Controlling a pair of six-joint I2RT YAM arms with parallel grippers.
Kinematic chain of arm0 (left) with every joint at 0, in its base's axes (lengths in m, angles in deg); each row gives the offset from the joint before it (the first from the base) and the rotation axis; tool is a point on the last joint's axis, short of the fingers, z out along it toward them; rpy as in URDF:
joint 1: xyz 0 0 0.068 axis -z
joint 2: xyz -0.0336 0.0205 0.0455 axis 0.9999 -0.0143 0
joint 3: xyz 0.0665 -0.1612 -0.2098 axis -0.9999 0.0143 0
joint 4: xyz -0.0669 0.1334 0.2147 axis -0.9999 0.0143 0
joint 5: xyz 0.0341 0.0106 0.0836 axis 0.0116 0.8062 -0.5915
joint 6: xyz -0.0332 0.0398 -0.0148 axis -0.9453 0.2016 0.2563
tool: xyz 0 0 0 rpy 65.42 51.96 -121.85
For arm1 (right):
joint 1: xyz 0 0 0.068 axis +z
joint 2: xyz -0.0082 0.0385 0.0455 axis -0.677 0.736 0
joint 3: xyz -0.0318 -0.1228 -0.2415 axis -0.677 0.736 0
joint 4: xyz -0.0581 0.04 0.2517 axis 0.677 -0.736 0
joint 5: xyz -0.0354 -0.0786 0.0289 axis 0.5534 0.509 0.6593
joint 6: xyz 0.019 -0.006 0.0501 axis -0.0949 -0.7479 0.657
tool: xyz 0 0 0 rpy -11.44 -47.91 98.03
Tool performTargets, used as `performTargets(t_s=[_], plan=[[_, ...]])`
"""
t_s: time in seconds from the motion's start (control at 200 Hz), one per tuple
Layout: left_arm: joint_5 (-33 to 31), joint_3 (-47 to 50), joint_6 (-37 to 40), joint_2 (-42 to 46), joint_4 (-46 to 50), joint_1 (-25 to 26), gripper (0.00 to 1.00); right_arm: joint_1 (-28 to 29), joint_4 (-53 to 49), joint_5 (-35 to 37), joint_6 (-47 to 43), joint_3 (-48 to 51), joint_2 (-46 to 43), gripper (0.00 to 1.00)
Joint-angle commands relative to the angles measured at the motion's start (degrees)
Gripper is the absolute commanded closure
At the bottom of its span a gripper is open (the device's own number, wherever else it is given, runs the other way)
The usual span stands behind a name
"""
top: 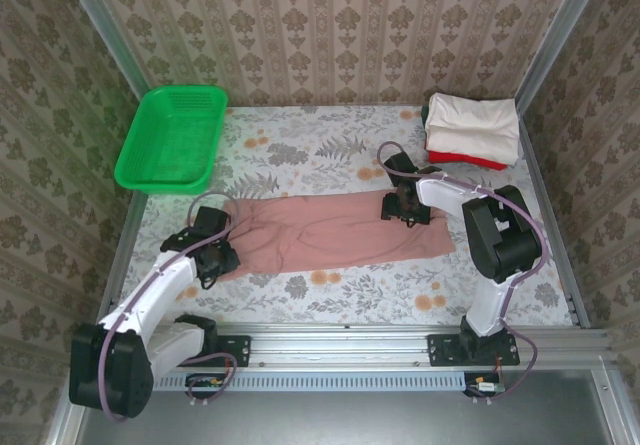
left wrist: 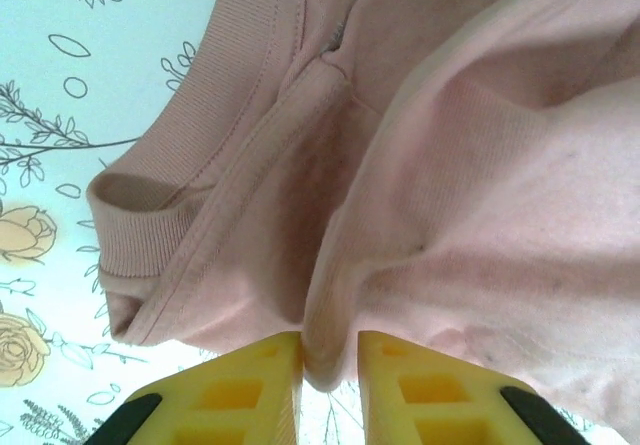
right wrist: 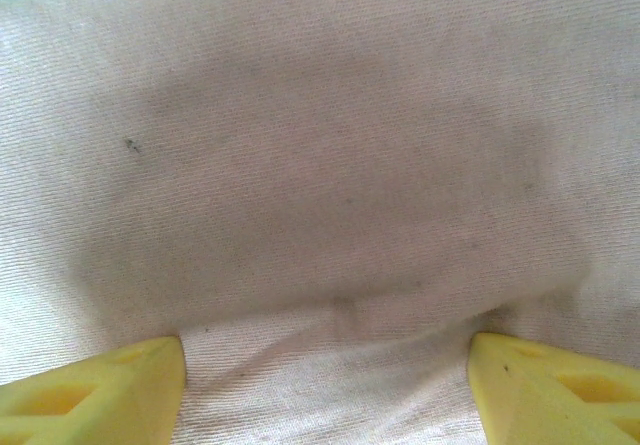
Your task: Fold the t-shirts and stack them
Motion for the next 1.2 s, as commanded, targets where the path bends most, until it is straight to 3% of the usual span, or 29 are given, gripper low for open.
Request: performTargets(t_s=[0.0, 0.05, 0.13, 0.255, 0.46, 0.64, 0.7, 0.775, 0.815, 1.05, 1.195], plan=[[2.6, -3.7, -1.1, 3.5, 3.9, -0.3, 0.67, -0.6, -3.2, 2.3, -0.7, -1.0, -2.4, 0.22], [2.4, -5.1, -1.0, 4.5, 4.6, -0.2, 0.62, -0.6, -3.0, 1.6, -0.4, -1.1, -2.9, 0.22], [0.9, -7.9, 0.0, 3.9, 4.2, -0.2, 0.43, 0.1, -2.2, 0.5, 0.0, -0.9, -3.8, 0.22], [-1.2, -13.3, 3.8, -5.1, -1.8, -0.8, 0.39, 0.8, -1.1, -0.2, 0.4, -1.0, -4.5, 0.22], [0.2, -23.9, 10.6, -30.3, -12.0, -4.0, 0.44, 0.8, -1.6, 0.0, 0.2, -2.4, -2.3, 0.21], [2.1, -27.5, 12.1, -40.5, -17.4, -5.5, 0.46, 0.8, -1.3, 0.1, 0.2, -1.6, -2.4, 0.21], [1.8, -27.8, 11.9, -41.4, -17.5, -5.9, 0.58, 0.7, -1.5, 0.3, 0.1, -1.3, -2.5, 0.21], [1.5, -27.4, 11.5, -40.8, -17.4, -6.4, 0.86, 0.8, -1.6, 0.8, -0.1, -0.9, -2.7, 0.21], [1.1, -26.9, 11.2, -40.0, -17.3, -6.8, 0.91, 0.7, -1.7, 1.0, -0.1, -0.9, -2.5, 0.21], [0.2, -24.0, 9.8, -35.4, -16.1, -10.3, 0.90, -1.6, -2.3, 1.4, 1.2, 0.4, -1.1, 0.21], [0.5, -22.6, 9.3, -35.3, -15.9, -12.3, 0.82, -3.2, -1.9, 1.0, 1.5, 1.9, -1.2, 0.21]])
